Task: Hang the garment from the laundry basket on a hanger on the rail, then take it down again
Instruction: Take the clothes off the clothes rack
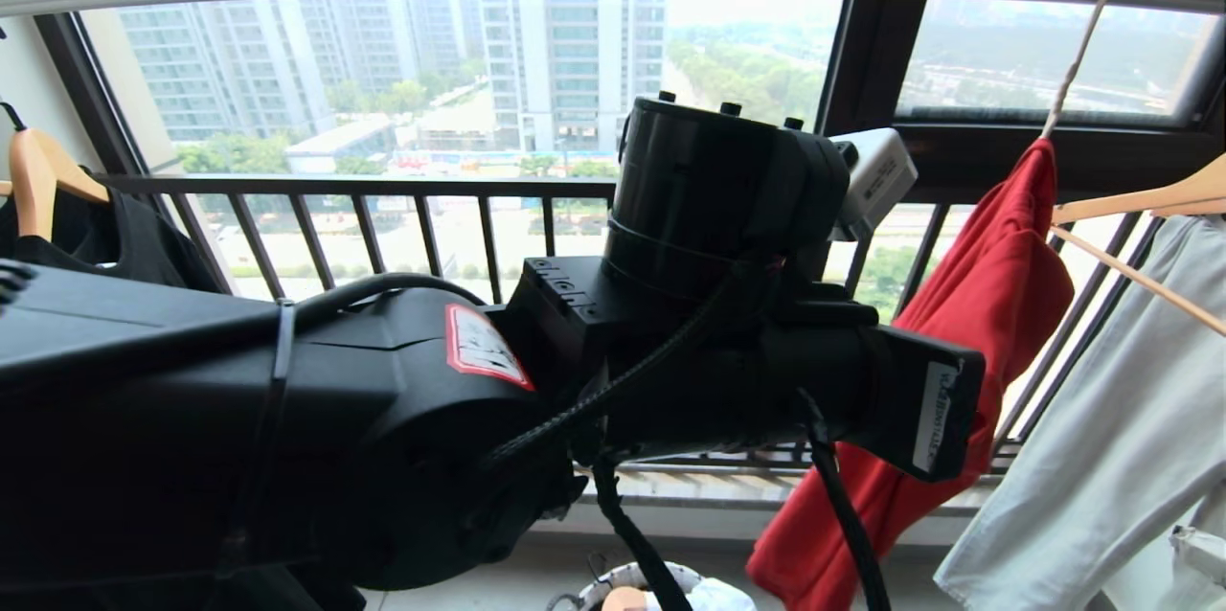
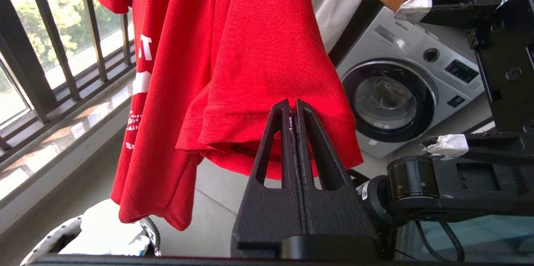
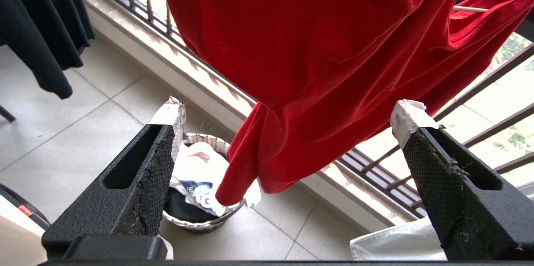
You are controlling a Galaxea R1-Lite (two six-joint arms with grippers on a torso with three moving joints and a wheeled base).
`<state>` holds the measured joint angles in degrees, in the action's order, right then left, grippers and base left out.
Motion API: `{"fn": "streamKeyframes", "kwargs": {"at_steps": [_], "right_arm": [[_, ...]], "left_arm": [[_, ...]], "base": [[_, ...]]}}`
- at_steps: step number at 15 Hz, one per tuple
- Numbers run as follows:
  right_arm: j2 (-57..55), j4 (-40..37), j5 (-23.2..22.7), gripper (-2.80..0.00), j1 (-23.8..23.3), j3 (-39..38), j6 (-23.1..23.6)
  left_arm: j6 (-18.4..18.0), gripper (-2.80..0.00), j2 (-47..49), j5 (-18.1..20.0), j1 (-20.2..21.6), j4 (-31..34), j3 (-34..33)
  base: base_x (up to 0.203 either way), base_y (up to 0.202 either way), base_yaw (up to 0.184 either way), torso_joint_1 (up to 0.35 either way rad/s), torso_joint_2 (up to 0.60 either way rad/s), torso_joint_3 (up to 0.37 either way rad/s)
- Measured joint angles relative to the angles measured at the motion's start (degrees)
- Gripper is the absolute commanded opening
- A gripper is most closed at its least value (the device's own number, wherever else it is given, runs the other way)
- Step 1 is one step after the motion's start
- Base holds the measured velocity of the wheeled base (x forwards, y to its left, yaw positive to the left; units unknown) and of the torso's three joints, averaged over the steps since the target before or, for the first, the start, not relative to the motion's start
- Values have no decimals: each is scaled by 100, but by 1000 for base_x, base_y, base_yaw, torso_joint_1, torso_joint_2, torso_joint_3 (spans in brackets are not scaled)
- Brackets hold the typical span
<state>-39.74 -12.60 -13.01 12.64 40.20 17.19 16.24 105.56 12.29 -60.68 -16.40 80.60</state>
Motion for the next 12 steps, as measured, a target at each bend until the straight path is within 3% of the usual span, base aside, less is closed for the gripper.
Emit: {"fn": "streamKeyframes", "kwargs": {"at_steps": [12], "right_arm": [[-60, 66, -7, 0, 2, -55, 20]], "left_arm": [[-131, -280, 100, -46, -299, -5, 61]], "base": [[0, 0, 0, 0, 0, 0]]}}
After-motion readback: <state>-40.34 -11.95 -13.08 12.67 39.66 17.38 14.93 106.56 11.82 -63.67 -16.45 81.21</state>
